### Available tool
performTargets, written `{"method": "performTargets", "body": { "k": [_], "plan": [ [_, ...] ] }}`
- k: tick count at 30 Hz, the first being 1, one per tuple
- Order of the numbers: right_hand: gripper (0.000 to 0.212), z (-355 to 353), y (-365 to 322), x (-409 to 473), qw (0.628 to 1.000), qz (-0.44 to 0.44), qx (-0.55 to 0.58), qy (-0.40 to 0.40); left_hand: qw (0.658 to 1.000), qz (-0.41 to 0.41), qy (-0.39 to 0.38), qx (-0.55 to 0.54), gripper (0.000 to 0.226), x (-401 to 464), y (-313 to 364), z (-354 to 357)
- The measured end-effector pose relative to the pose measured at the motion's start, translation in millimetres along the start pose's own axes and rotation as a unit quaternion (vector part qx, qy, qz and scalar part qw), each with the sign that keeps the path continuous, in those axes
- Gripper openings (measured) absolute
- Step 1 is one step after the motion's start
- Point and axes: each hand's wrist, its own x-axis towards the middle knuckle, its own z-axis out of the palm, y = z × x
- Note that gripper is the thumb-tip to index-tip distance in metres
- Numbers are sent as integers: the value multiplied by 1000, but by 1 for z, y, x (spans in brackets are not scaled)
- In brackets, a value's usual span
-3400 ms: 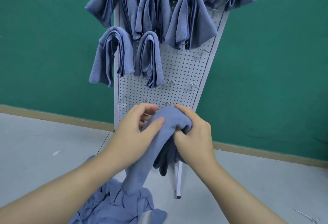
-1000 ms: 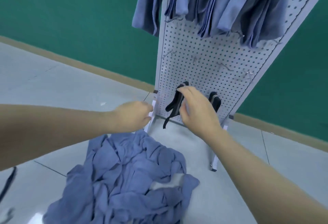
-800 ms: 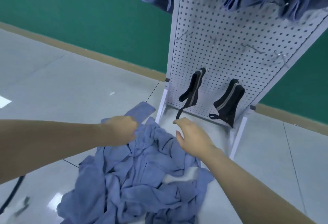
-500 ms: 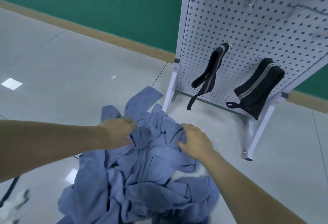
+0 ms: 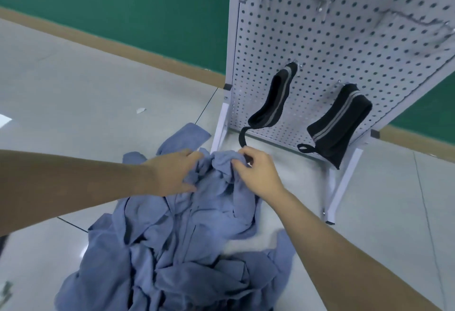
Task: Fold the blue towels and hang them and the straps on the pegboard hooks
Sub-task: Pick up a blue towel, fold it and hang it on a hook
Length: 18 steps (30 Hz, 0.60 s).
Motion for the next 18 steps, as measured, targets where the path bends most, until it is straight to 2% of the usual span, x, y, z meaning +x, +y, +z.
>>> {"method": "performTargets", "body": {
  "k": [2,3,4,7,8,10,13,15,17,18],
  "plan": [
    [9,-13,-34,-1,999,-35,31,-14,989,19,69,-126,96,-7,18,-25],
    [9,-21,-53,-3,998,-53,42,-11,980,35,91,-172,99,-12,28,-39],
    [10,-30,-73,-5,996,-68,56,-2,970,57,106,-212,93,-17,38,-53],
    [21,-65,-134,-13,989,-109,86,42,940,63,179,-285,39,-35,66,-96],
    [22,-81,-154,-16,987,-127,78,56,932,56,206,-294,32,-45,76,-112],
    [16,-113,-193,-27,982,-162,41,83,913,73,245,-318,32,-67,94,-142],
    [13,-162,-240,-52,973,-195,8,124,885,67,249,-387,25,-104,115,-180],
    [18,-192,-267,-72,967,-204,-12,151,882,61,234,-405,27,-129,126,-198],
    [22,-218,-286,-93,963,-203,-24,177,882,62,225,-410,39,-153,138,-211],
    [24,-230,-294,-103,962,-198,-29,187,876,72,232,-417,32,-164,144,-217]
  ]
}}
